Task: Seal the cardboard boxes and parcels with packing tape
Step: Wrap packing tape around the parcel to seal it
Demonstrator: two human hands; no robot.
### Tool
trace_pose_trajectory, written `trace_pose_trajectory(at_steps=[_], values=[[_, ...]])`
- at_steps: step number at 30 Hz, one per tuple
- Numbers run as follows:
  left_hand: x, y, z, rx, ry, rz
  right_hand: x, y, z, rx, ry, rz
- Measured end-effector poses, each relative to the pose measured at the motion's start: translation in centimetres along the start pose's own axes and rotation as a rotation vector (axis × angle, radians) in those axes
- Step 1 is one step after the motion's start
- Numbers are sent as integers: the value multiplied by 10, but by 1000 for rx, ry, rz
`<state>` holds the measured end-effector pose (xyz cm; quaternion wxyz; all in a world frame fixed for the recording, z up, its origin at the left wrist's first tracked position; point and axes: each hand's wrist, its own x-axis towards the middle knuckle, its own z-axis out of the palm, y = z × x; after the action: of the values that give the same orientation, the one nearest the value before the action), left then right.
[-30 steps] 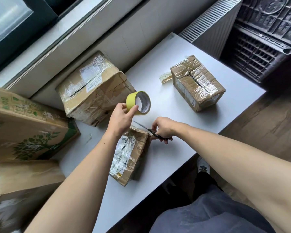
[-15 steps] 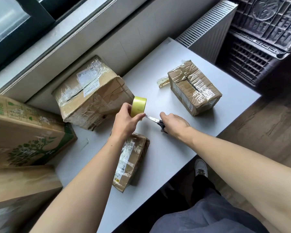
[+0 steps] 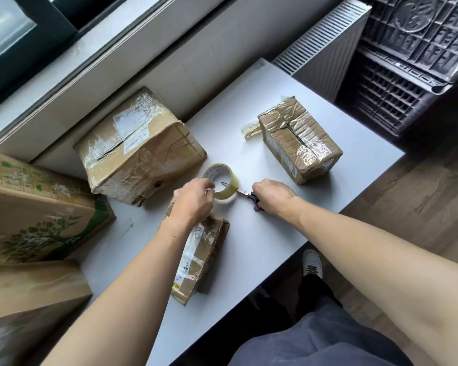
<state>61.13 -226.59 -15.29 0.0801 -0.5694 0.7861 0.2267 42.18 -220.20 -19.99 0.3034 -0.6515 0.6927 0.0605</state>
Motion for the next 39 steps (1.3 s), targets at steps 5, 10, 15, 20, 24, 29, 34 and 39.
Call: trace_pose_trajectory(at_steps=[5, 10, 15, 20, 24, 29, 34, 39], values=[[-8, -24, -20, 157, -381, -28, 2, 1, -3, -85, 13, -48], [-6, -37, -29, 247, -536, 55, 5, 1, 2, -15, -89, -86], [-8, -38, -25, 280, -477, 70, -1, -9, 4, 53, -12, -108], [-17, -63, -16, 188, -214, 162, -1, -49, -6, 334, -22, -240], [-41, -60, -30, 117, -144, 121, 2, -92, -10, 413, -29, -302], [-77, -78, -34, -58, -61, -41, 5, -130, 5, 321, -133, -289], [-116, -96, -16, -179, 98, -418, 1, -140, 23, 316, -127, -258], [-144, -92, 7, -656, 209, -902, -4, -150, 23, 461, -36, -188]])
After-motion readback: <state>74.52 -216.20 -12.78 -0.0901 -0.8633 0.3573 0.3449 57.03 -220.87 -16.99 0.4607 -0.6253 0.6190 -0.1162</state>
